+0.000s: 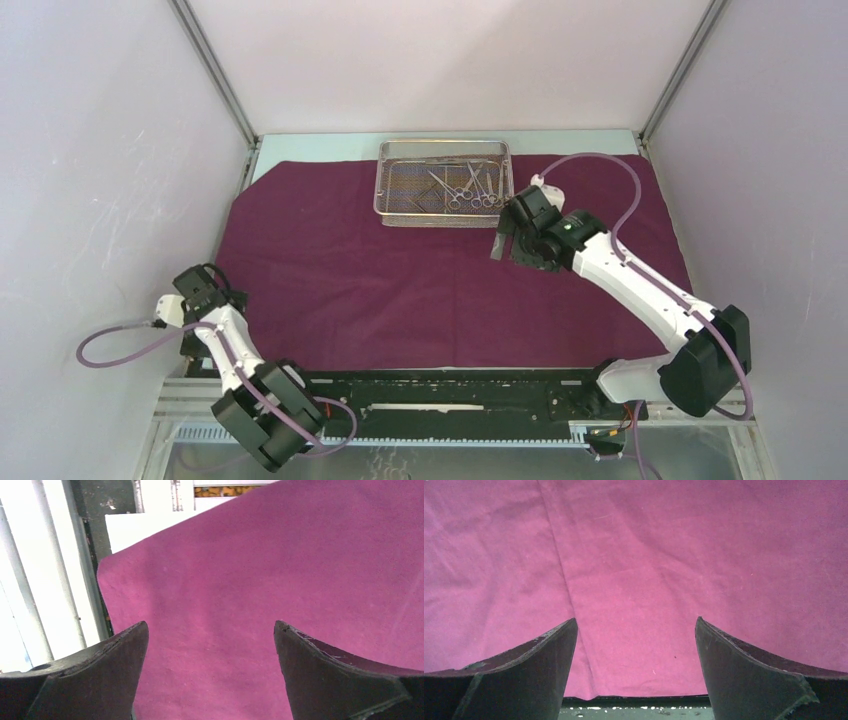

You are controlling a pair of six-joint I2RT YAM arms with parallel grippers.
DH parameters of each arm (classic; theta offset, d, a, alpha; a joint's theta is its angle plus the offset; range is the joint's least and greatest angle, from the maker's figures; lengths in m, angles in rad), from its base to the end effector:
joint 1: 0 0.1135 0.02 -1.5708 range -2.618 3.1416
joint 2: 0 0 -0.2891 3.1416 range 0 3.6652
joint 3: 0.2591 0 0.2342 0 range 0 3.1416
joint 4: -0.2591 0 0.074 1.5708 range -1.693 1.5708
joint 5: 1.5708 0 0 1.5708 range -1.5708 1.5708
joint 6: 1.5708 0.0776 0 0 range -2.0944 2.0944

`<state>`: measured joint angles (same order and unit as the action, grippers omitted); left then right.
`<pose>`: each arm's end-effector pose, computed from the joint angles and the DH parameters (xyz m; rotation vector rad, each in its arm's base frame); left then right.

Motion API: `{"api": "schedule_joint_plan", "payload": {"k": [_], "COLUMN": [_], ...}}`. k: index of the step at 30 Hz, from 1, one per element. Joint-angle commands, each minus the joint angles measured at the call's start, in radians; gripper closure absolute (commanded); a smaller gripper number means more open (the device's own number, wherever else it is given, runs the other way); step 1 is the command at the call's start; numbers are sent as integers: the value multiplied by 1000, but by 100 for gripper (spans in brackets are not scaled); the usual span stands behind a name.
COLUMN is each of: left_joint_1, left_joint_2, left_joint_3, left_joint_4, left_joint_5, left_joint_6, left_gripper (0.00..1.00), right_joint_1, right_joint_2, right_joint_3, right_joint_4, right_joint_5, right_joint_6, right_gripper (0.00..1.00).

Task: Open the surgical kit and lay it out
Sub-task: Smooth out the surgical kit at the center of the board.

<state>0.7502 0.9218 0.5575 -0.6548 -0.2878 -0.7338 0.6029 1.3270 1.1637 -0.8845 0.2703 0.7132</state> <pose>0.0991 0.1224 0.1928 -1.8132 1.8220 0.3781 0.2240 0.1290 0.2876 0.2345 2.5545 0.1438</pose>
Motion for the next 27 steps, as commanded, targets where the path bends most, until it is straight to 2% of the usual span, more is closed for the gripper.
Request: {"api": "schedule_joint_plan", "payload": {"k": [1, 7, 18, 27], "left_joint_1": [71, 132, 173, 187], "left_joint_2": [56, 150, 236, 307], "left_joint_3": [57, 61, 91, 107], "left_joint_4": [50, 94, 43, 92], "left_joint_5": [6, 34, -157, -109], "left_joint_6": [4, 30, 35, 53], "left_gripper": [0, 0, 0, 0], "right_joint_1": [50, 104, 196, 230], "right_joint_2": [7, 22, 59, 65], "right_joint_3": [1, 2, 1, 2], "right_joint_4": [22, 23, 36, 38], "right_joint_5": [41, 61, 84, 100], "right_joint_6": [15, 23, 48, 52], "right_gripper": [4, 4, 4, 4]}}
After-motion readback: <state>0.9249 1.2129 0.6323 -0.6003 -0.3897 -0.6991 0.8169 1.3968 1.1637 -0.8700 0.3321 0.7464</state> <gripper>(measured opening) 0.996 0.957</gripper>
